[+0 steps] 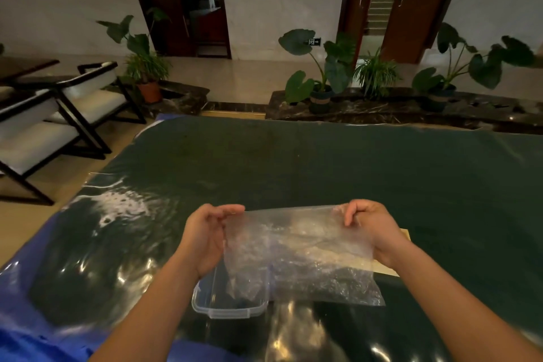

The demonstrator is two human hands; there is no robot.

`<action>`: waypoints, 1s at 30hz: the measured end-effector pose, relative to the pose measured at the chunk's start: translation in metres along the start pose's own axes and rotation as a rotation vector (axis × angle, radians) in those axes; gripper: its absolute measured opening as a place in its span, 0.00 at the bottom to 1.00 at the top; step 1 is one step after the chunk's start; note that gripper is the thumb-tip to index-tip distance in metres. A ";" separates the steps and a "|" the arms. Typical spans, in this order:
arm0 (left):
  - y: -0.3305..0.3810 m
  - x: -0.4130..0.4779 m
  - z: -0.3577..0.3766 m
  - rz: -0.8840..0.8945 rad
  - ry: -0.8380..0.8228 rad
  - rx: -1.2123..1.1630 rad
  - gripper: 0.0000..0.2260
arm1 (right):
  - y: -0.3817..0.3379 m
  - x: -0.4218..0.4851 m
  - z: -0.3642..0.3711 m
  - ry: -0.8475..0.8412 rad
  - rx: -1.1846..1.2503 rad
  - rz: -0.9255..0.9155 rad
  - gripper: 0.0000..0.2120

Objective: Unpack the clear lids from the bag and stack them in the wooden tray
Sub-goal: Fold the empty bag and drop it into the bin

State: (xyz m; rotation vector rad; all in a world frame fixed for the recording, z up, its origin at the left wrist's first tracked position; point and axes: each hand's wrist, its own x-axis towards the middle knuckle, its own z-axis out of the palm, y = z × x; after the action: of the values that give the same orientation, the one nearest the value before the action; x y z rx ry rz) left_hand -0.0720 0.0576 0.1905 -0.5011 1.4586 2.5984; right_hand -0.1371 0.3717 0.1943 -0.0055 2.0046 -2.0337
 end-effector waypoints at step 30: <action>-0.016 -0.021 0.028 0.068 0.178 0.466 0.14 | 0.005 -0.022 -0.007 0.059 -0.050 0.044 0.12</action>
State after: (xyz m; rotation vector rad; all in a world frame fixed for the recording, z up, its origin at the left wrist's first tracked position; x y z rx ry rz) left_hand -0.0548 0.0904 0.1984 -0.6369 2.0894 2.1885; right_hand -0.1163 0.3830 0.1936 0.0891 2.0721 -1.9778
